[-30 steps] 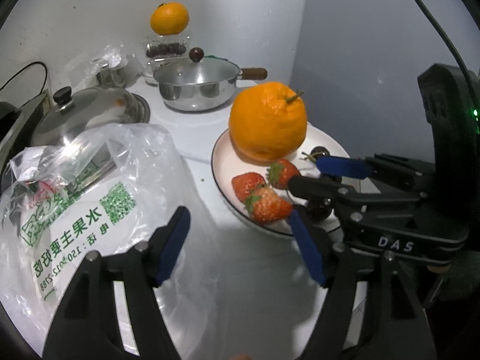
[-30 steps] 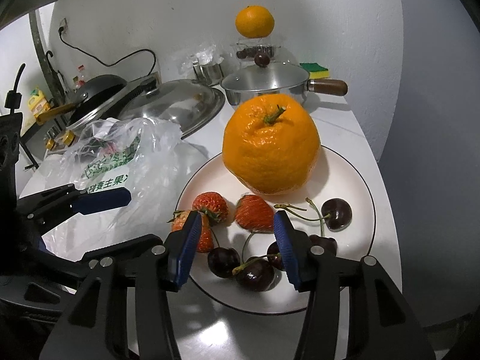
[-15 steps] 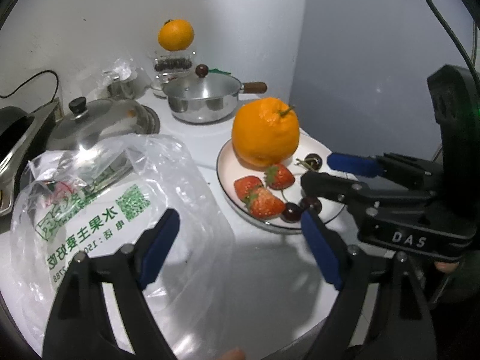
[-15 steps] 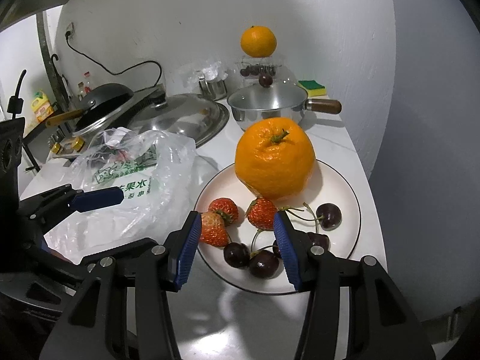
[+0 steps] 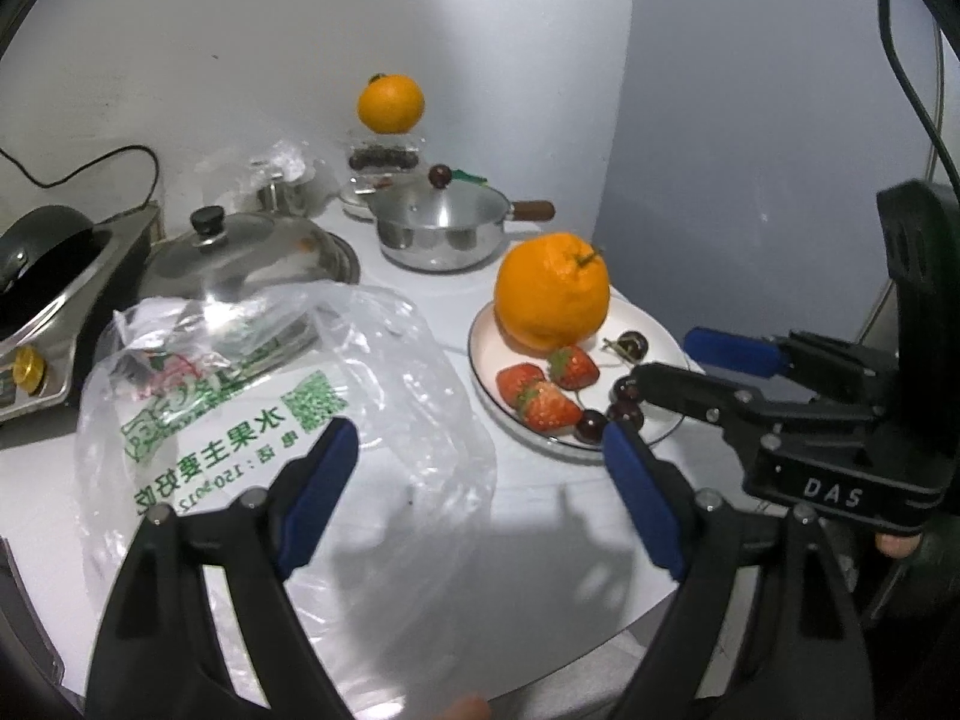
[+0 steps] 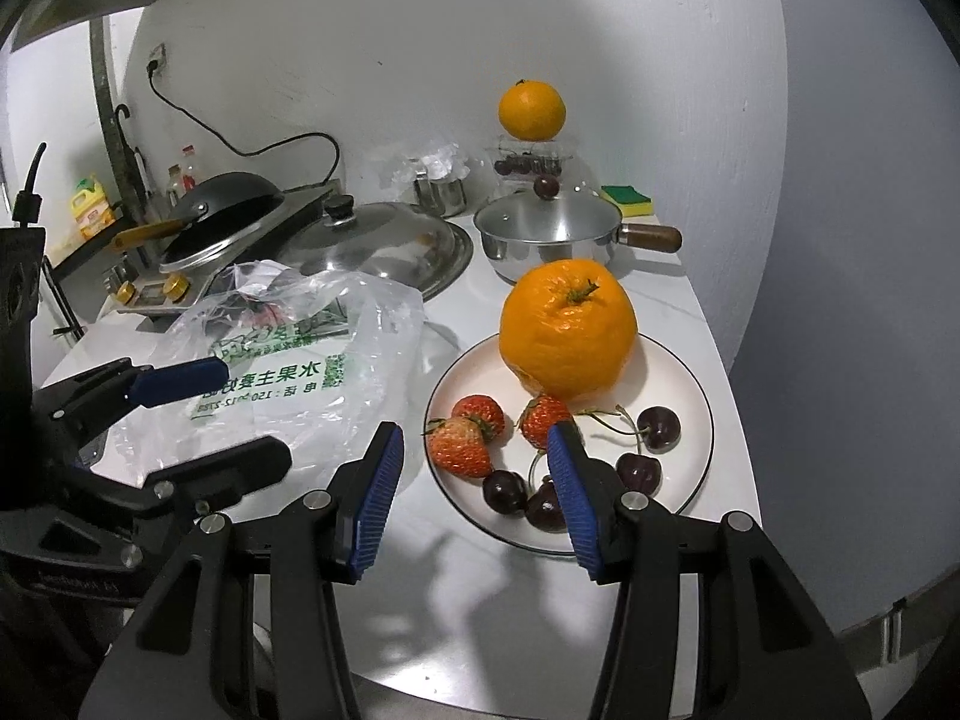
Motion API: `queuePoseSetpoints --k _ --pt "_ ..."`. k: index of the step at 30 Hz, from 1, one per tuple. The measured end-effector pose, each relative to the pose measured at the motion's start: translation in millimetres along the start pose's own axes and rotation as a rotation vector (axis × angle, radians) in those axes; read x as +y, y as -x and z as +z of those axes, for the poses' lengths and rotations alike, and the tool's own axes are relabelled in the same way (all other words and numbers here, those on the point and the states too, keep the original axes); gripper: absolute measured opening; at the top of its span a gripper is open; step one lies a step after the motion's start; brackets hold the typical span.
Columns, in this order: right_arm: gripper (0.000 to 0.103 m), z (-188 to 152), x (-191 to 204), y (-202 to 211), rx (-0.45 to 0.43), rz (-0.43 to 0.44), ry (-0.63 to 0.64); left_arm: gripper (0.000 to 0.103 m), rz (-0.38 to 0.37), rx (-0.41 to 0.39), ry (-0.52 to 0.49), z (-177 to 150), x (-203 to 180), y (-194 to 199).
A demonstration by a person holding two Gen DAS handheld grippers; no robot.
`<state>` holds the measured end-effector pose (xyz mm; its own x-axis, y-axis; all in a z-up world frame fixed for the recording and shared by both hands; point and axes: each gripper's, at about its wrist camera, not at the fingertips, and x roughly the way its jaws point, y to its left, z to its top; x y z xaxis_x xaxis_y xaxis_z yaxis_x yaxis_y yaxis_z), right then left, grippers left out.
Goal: Organize fruits
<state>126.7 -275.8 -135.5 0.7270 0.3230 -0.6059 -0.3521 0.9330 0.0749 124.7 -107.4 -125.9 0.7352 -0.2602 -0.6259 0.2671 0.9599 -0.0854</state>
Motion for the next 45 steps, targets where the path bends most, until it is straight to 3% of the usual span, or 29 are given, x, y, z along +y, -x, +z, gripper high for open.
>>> queuePoseSetpoints --k 4,24,27,45 --pt "0.053 1 8 9 -0.015 -0.008 0.01 0.097 0.002 -0.021 0.006 -3 3 12" --pt "0.054 -2 49 67 -0.118 -0.052 0.061 0.098 0.034 -0.144 0.01 -12 2 80" --pt "0.059 -1 52 78 -0.14 -0.06 0.067 0.102 0.044 -0.171 0.01 -13 1 94" --pt "0.07 -4 83 156 -0.325 -0.11 0.077 0.102 0.096 -0.317 -0.01 -19 -4 175"
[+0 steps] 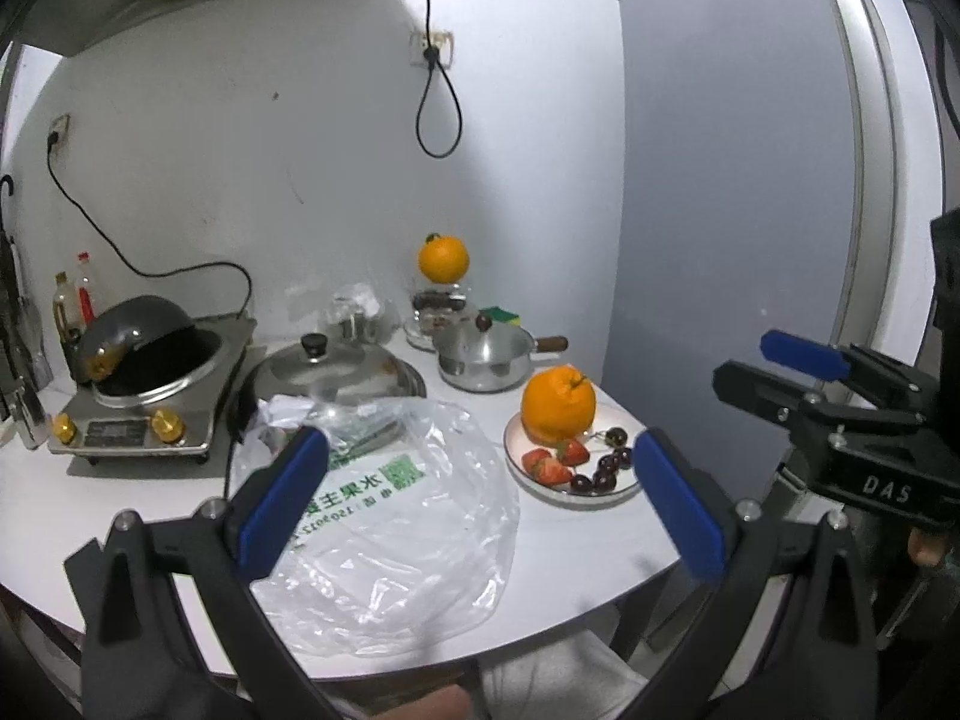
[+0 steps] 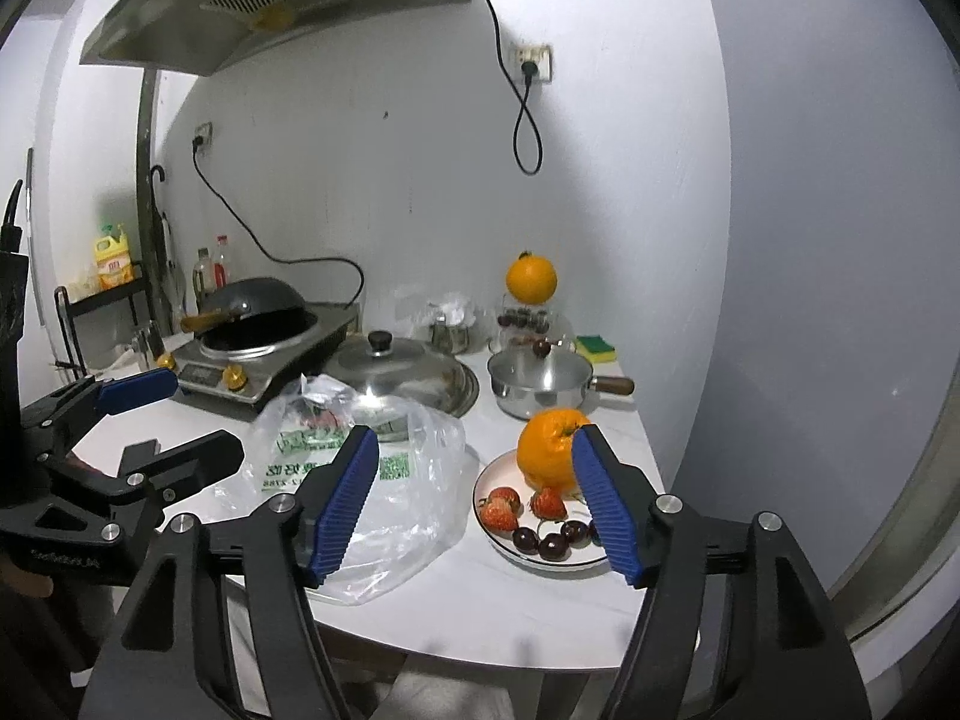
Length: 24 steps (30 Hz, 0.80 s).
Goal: Organize fruits
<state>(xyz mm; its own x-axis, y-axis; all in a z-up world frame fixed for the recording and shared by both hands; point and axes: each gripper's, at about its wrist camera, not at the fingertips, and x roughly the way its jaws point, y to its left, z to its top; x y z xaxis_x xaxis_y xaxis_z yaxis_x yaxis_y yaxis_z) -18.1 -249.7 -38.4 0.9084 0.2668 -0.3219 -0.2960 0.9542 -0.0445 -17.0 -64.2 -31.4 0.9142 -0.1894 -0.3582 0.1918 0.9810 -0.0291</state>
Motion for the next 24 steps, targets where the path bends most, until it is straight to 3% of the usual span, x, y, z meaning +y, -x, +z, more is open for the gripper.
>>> queuePoseSetpoints --k 12,24 --pt "0.071 4 10 38 -0.067 -0.013 0.016 0.102 0.054 -0.094 -0.023 13 -3 50" --pt "0.071 5 10 37 -0.069 -0.009 0.028 0.102 0.06 -0.102 -0.028 13 -6 50"
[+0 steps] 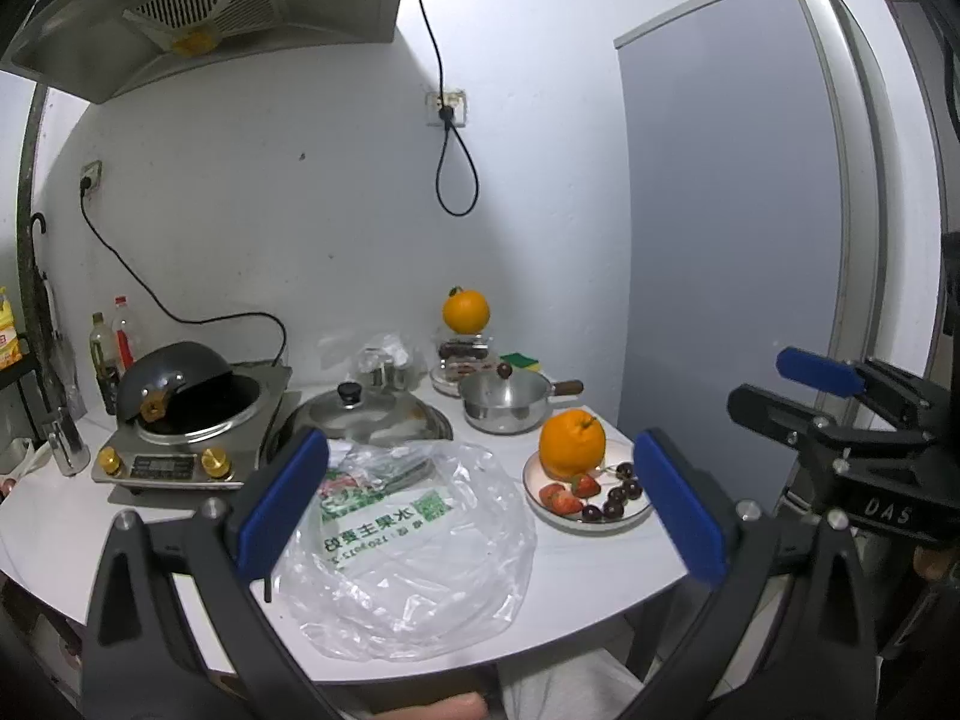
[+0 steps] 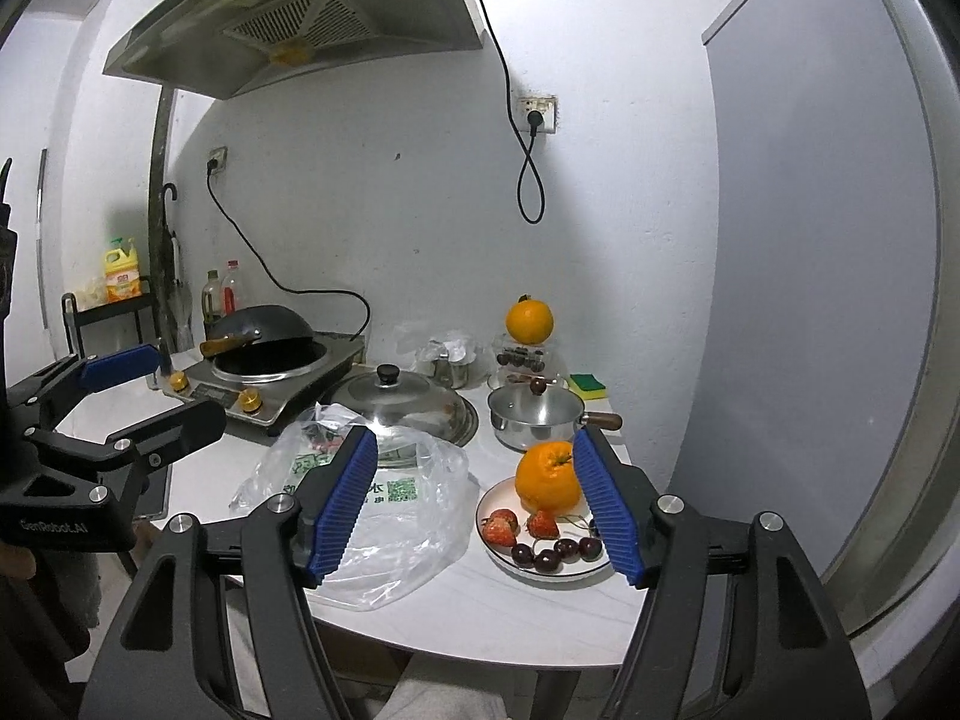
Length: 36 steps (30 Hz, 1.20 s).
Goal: Organize fruits
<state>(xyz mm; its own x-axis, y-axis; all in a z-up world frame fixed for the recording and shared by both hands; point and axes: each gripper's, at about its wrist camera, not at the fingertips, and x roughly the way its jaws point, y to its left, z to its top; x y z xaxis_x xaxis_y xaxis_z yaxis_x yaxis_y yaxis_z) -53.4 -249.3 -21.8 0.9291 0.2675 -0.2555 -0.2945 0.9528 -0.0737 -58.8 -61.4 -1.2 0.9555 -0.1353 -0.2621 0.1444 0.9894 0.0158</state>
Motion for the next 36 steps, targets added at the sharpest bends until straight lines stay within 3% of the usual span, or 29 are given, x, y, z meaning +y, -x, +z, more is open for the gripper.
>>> queuePoseSetpoints --k 36 --pt "0.071 -2.9 -0.7 0.1 0.007 0.001 -0.001 0.102 0.0 0.002 -0.004 -3.2 -0.4 3.4"
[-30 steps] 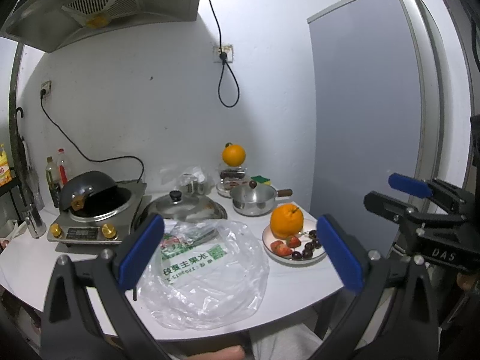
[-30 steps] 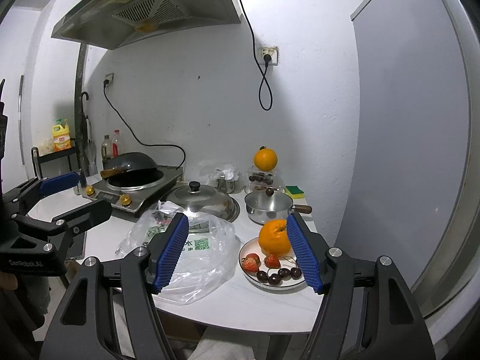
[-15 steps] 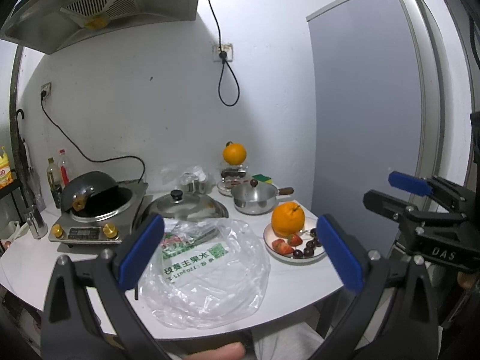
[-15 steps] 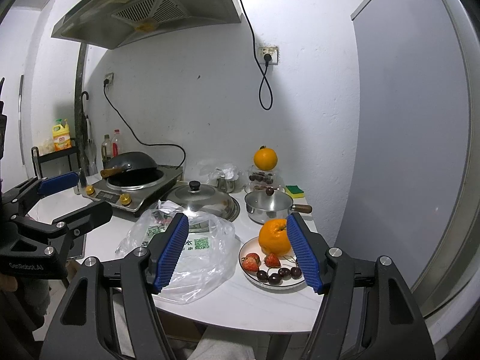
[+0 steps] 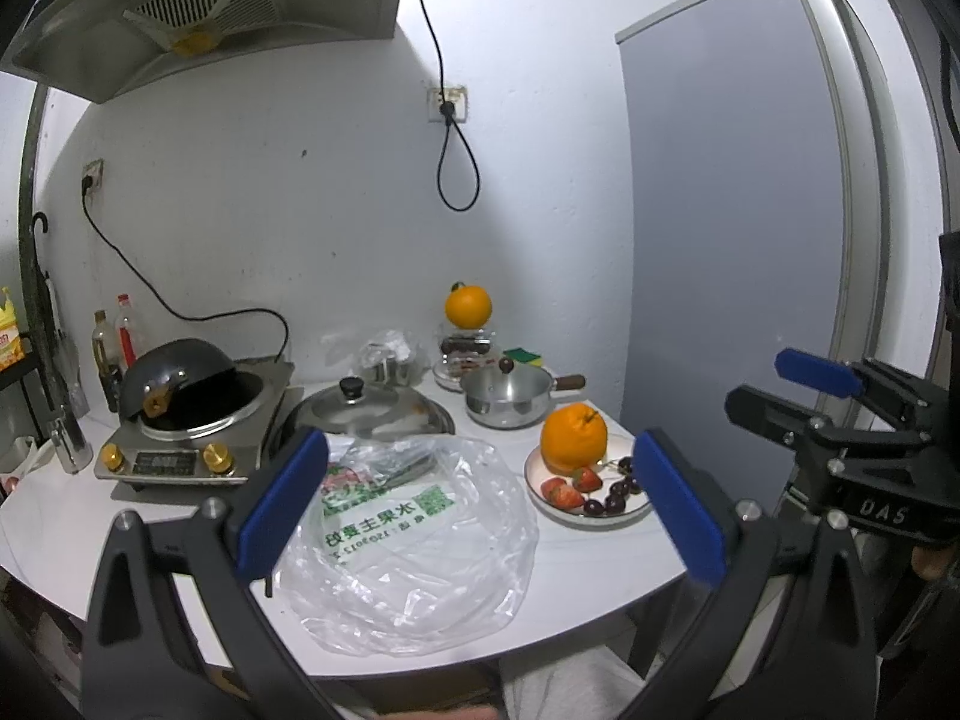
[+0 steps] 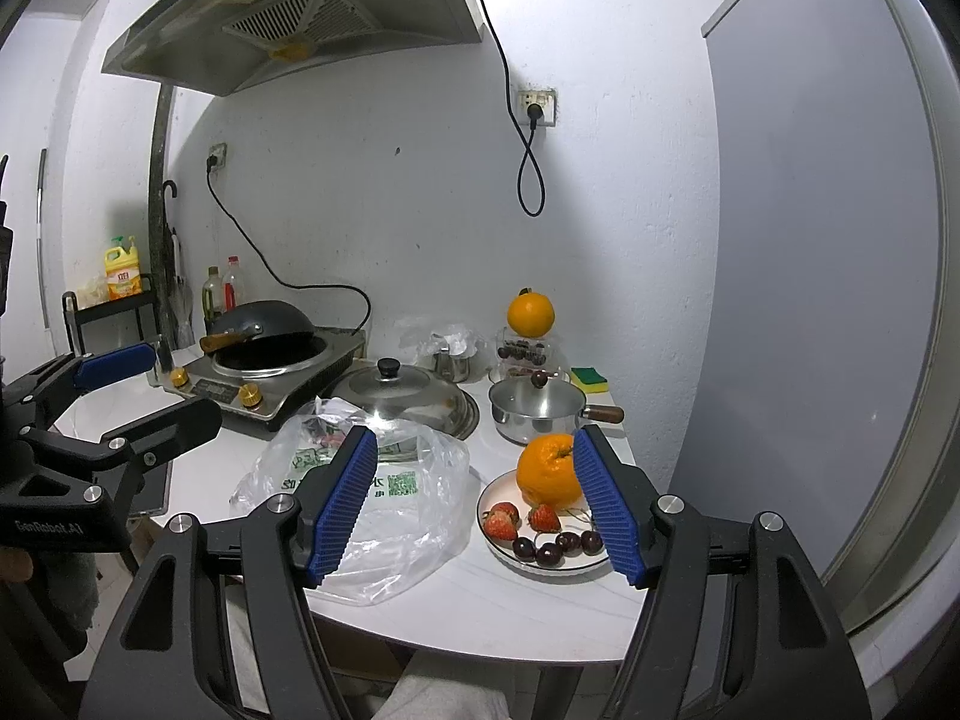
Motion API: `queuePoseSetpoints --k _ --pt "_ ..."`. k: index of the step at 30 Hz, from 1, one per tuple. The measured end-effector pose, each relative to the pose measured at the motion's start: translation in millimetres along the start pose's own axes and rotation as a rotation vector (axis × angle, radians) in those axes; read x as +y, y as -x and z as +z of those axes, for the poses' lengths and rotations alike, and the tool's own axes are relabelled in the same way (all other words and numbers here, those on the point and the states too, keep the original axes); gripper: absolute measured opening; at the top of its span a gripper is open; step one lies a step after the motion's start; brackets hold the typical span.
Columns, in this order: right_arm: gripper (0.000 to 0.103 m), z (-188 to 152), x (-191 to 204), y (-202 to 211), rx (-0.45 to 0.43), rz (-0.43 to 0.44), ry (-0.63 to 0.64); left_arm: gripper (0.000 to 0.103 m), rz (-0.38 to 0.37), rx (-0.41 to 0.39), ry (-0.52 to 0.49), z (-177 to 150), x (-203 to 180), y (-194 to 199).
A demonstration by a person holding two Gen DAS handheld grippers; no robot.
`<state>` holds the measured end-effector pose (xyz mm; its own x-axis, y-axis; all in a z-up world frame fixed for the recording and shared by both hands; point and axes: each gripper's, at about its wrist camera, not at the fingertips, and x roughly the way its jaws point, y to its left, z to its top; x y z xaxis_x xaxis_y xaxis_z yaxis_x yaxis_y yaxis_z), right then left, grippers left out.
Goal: Organize fruits
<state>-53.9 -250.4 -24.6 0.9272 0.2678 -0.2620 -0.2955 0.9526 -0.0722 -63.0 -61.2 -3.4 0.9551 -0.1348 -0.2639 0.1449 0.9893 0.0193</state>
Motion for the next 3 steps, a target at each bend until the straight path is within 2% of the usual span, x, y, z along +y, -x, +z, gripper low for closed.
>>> queuePoseSetpoints --k 3 --pt "0.071 -0.2 0.0 -0.1 0.0 0.0 -0.001 0.102 0.001 -0.003 -0.005 -0.5 -1.1 0.9"
